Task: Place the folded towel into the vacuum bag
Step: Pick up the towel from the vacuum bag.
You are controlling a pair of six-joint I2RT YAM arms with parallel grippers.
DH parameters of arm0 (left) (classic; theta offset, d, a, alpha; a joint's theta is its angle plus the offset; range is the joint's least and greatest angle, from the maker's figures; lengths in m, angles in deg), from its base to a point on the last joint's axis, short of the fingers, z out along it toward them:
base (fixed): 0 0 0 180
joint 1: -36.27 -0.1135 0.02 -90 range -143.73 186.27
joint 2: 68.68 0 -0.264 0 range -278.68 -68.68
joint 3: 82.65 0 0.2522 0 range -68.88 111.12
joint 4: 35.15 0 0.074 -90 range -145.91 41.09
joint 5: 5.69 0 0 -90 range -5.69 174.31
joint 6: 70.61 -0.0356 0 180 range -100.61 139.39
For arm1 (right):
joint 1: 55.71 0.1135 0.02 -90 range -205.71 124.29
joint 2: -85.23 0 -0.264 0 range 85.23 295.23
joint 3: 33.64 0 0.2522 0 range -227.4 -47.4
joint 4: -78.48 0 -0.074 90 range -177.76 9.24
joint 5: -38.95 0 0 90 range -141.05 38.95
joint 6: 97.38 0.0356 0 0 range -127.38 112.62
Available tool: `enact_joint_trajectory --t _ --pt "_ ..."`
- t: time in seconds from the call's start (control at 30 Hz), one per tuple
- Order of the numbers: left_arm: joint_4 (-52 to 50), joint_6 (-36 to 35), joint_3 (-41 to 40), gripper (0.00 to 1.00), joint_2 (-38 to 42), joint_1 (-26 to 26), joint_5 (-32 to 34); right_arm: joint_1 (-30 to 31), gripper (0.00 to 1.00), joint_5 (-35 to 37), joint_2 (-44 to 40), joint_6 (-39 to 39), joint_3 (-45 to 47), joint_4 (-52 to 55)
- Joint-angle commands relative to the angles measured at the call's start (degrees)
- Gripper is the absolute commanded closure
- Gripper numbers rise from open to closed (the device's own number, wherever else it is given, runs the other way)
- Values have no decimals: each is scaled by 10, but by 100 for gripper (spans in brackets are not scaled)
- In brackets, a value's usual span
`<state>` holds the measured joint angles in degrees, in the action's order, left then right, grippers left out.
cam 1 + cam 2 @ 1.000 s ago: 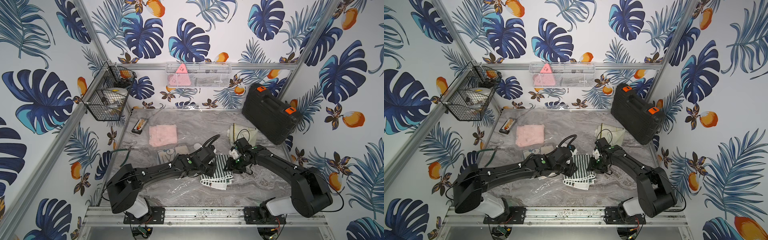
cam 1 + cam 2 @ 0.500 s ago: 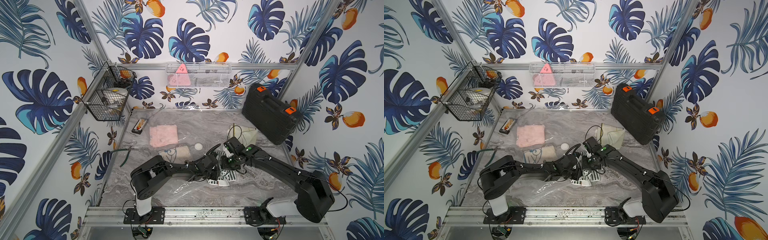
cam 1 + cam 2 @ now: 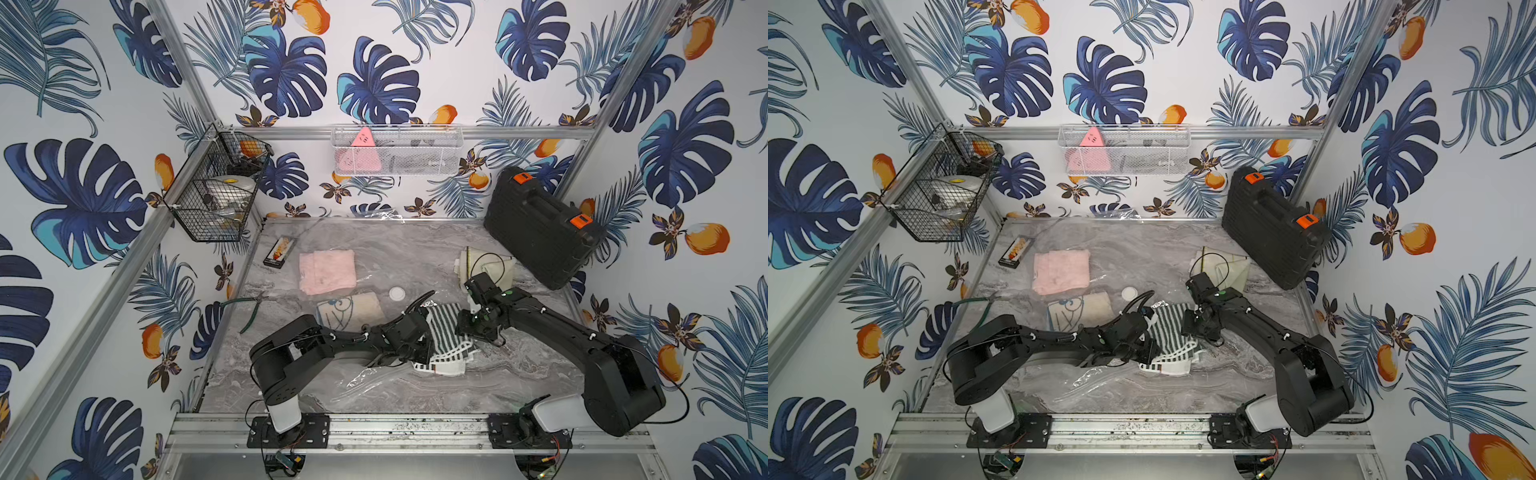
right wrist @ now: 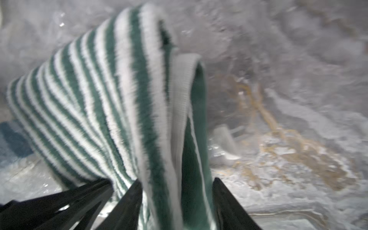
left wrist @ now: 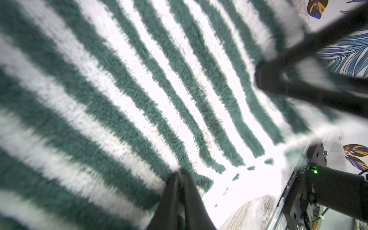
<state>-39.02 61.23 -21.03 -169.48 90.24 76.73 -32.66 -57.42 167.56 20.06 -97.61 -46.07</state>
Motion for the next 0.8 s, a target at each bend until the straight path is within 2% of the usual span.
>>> enact_joint_trajectory --t 0.0,0.1,0.37,0.43,0.53,0.63,0.77 --pt "-53 -3 -3 85 -1 -1 8 -32 39 -68 1 -51 20 12" --pt "-52 -4 -1 85 -7 -1 8 -47 40 -113 12 -46 32 -20" --pt "-46 -2 -6 85 -13 -1 5 -52 54 -205 48 -3 83 -112" --pt "-44 0 -7 85 -13 -1 4 -52 68 -196 52 1 84 -110" --pt "-43 1 -9 85 -10 -1 4 -38 85 -150 10 -4 58 -61" --pt "-32 2 -8 86 -15 0 -1 8 92 -70 -8 -20 -3 18" --pt "-6 6 0 86 -38 1 -15 95 94 -17 7 9 -54 36"
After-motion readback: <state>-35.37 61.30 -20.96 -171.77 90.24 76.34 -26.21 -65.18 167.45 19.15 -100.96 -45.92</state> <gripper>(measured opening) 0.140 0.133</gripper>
